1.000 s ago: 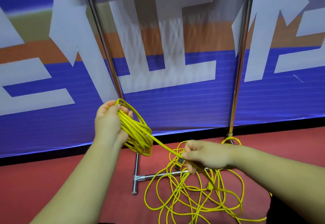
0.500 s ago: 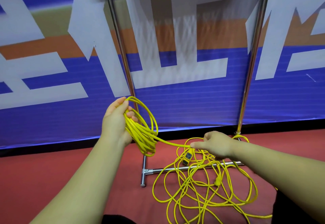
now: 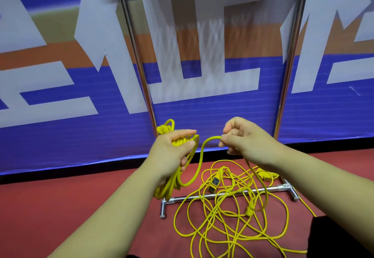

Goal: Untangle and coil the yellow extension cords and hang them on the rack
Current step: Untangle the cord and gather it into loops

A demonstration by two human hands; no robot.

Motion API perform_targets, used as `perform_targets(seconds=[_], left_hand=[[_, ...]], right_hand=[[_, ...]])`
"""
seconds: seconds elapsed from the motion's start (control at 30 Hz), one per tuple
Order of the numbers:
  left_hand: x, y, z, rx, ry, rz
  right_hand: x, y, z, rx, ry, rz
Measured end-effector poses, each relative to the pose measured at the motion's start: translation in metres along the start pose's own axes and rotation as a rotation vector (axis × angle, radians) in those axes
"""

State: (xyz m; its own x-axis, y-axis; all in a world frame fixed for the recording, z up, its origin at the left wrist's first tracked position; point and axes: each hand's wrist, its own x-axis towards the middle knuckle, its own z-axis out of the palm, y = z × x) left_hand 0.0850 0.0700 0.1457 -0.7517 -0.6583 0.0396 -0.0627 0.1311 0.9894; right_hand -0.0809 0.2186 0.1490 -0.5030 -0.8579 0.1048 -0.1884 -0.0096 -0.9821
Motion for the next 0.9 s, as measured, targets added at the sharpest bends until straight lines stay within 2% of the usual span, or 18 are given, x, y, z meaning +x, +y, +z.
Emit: perform_targets(seconds=[0.2, 0.4, 0.53, 0.63, 0.77, 0.9], left_hand=[[0.003, -0.013, 0.028, 0.055, -0.146, -0.034], [0.006, -0.012, 0.047, 0.098, -0.214, -0.018], [0.012, 0.000, 0.050, 0.018, -0.104, 0.019], [0.018, 0.010, 0.044, -0.055, 0.007, 0.069], [0.018, 0.024, 0.034, -0.085, 0.075, 0.156], [0.018, 0.037, 0.020, -0.321, 0.154, 0.127]], right_hand=[[-0.005, -0.012, -0.005, -0.037, -0.081, -0.068], [-0.011, -0.013, -0.020, 0.010, -0.107, -0.088], [-0.011, -0.011, -0.034, 0.086, -0.054, -0.058], [-0.013, -0.004, -0.040, 0.077, -0.125, -0.021], [-0.014, 0.014, -0.044, -0.143, -0.263, 0.035], [-0.012, 0.036, -0.052, -0.246, -0.324, 0.098]])
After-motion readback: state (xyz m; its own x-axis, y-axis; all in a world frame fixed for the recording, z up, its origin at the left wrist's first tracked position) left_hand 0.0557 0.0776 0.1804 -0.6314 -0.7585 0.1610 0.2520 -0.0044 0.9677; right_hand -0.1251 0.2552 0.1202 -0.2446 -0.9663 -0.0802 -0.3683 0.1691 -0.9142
